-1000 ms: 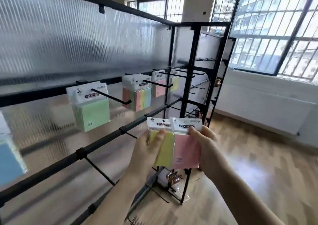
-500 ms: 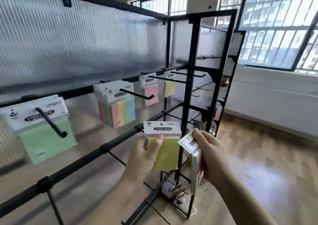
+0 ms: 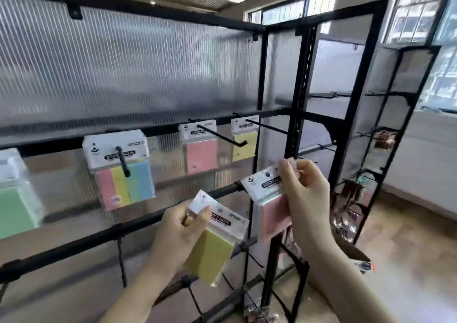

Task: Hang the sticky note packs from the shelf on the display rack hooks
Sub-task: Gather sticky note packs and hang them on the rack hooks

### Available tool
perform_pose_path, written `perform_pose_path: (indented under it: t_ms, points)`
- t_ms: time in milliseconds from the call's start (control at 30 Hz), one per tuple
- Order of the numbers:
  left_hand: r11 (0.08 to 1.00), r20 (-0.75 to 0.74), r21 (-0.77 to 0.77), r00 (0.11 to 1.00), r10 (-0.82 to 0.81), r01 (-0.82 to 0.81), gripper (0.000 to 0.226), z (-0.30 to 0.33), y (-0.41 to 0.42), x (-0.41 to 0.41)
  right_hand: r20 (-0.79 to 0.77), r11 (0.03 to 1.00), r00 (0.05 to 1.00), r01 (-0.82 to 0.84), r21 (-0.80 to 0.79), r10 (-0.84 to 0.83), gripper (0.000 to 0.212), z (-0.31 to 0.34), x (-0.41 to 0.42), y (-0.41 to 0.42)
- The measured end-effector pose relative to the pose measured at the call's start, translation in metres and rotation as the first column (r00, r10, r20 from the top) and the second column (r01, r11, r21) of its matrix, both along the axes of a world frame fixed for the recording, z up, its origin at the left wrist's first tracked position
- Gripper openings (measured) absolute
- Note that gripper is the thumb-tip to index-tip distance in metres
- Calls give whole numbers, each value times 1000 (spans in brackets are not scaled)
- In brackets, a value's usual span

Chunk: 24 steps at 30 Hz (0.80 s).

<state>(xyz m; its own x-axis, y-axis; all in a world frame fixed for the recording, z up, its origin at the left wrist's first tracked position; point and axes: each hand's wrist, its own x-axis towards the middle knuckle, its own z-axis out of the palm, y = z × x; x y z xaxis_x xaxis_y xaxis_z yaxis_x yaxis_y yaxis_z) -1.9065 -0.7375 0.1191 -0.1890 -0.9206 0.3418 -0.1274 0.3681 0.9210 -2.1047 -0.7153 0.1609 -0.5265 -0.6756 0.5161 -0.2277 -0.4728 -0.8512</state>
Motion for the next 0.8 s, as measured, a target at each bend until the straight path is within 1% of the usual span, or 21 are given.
perform_pose_path:
  t_ms: [67, 167, 233, 267, 367, 400, 433, 533, 633, 700, 800]
  points:
    - [999, 67, -43, 997, 28, -25, 46, 8, 1, -3, -50, 998, 998, -31, -48, 29, 19, 8, 0, -9]
    - [987, 130, -144, 987, 91, -72, 37, 24, 4, -9, -87, 990, 991, -105, -91, 97, 19, 18, 7, -20]
    - [972, 153, -213, 980, 130, -96, 36, 38, 8, -14, -99, 982, 987, -142, -125, 130, 19, 24, 11, -26]
    - [964, 164, -243, 975, 147, -105, 40, 44, 9, -16, -109, 979, 985, -147, -142, 132, 20, 26, 13, -28]
    - [942, 225, -306, 951, 212, -137, 61, 55, 7, -19, -107, 973, 984, -160, -169, 143, 19, 30, 18, -35]
    - [935, 242, -321, 941, 237, -152, 61, 57, 6, -21, -95, 971, 984, -165, -173, 150, 19, 30, 19, -37]
    - [928, 253, -335, 933, 254, -162, 56, 60, 4, -22, -82, 970, 984, -168, -175, 155, 18, 29, 19, -40]
    - [918, 248, -362, 932, 264, -164, 39, 66, -1, -28, -47, 967, 982, -186, -172, 181, 19, 27, 18, -46]
    - [912, 210, -375, 943, 258, -166, 30, 67, -7, -34, -41, 966, 980, -201, -165, 196, 20, 28, 13, -53]
    - [905, 188, -388, 946, 264, -176, 32, 67, -11, -37, -57, 964, 975, -219, -153, 213, 22, 31, 11, -59]
    - [895, 164, -391, 940, 298, -215, 35, 66, -19, -39, -128, 961, 962, -255, -107, 241, 23, 32, 10, -70]
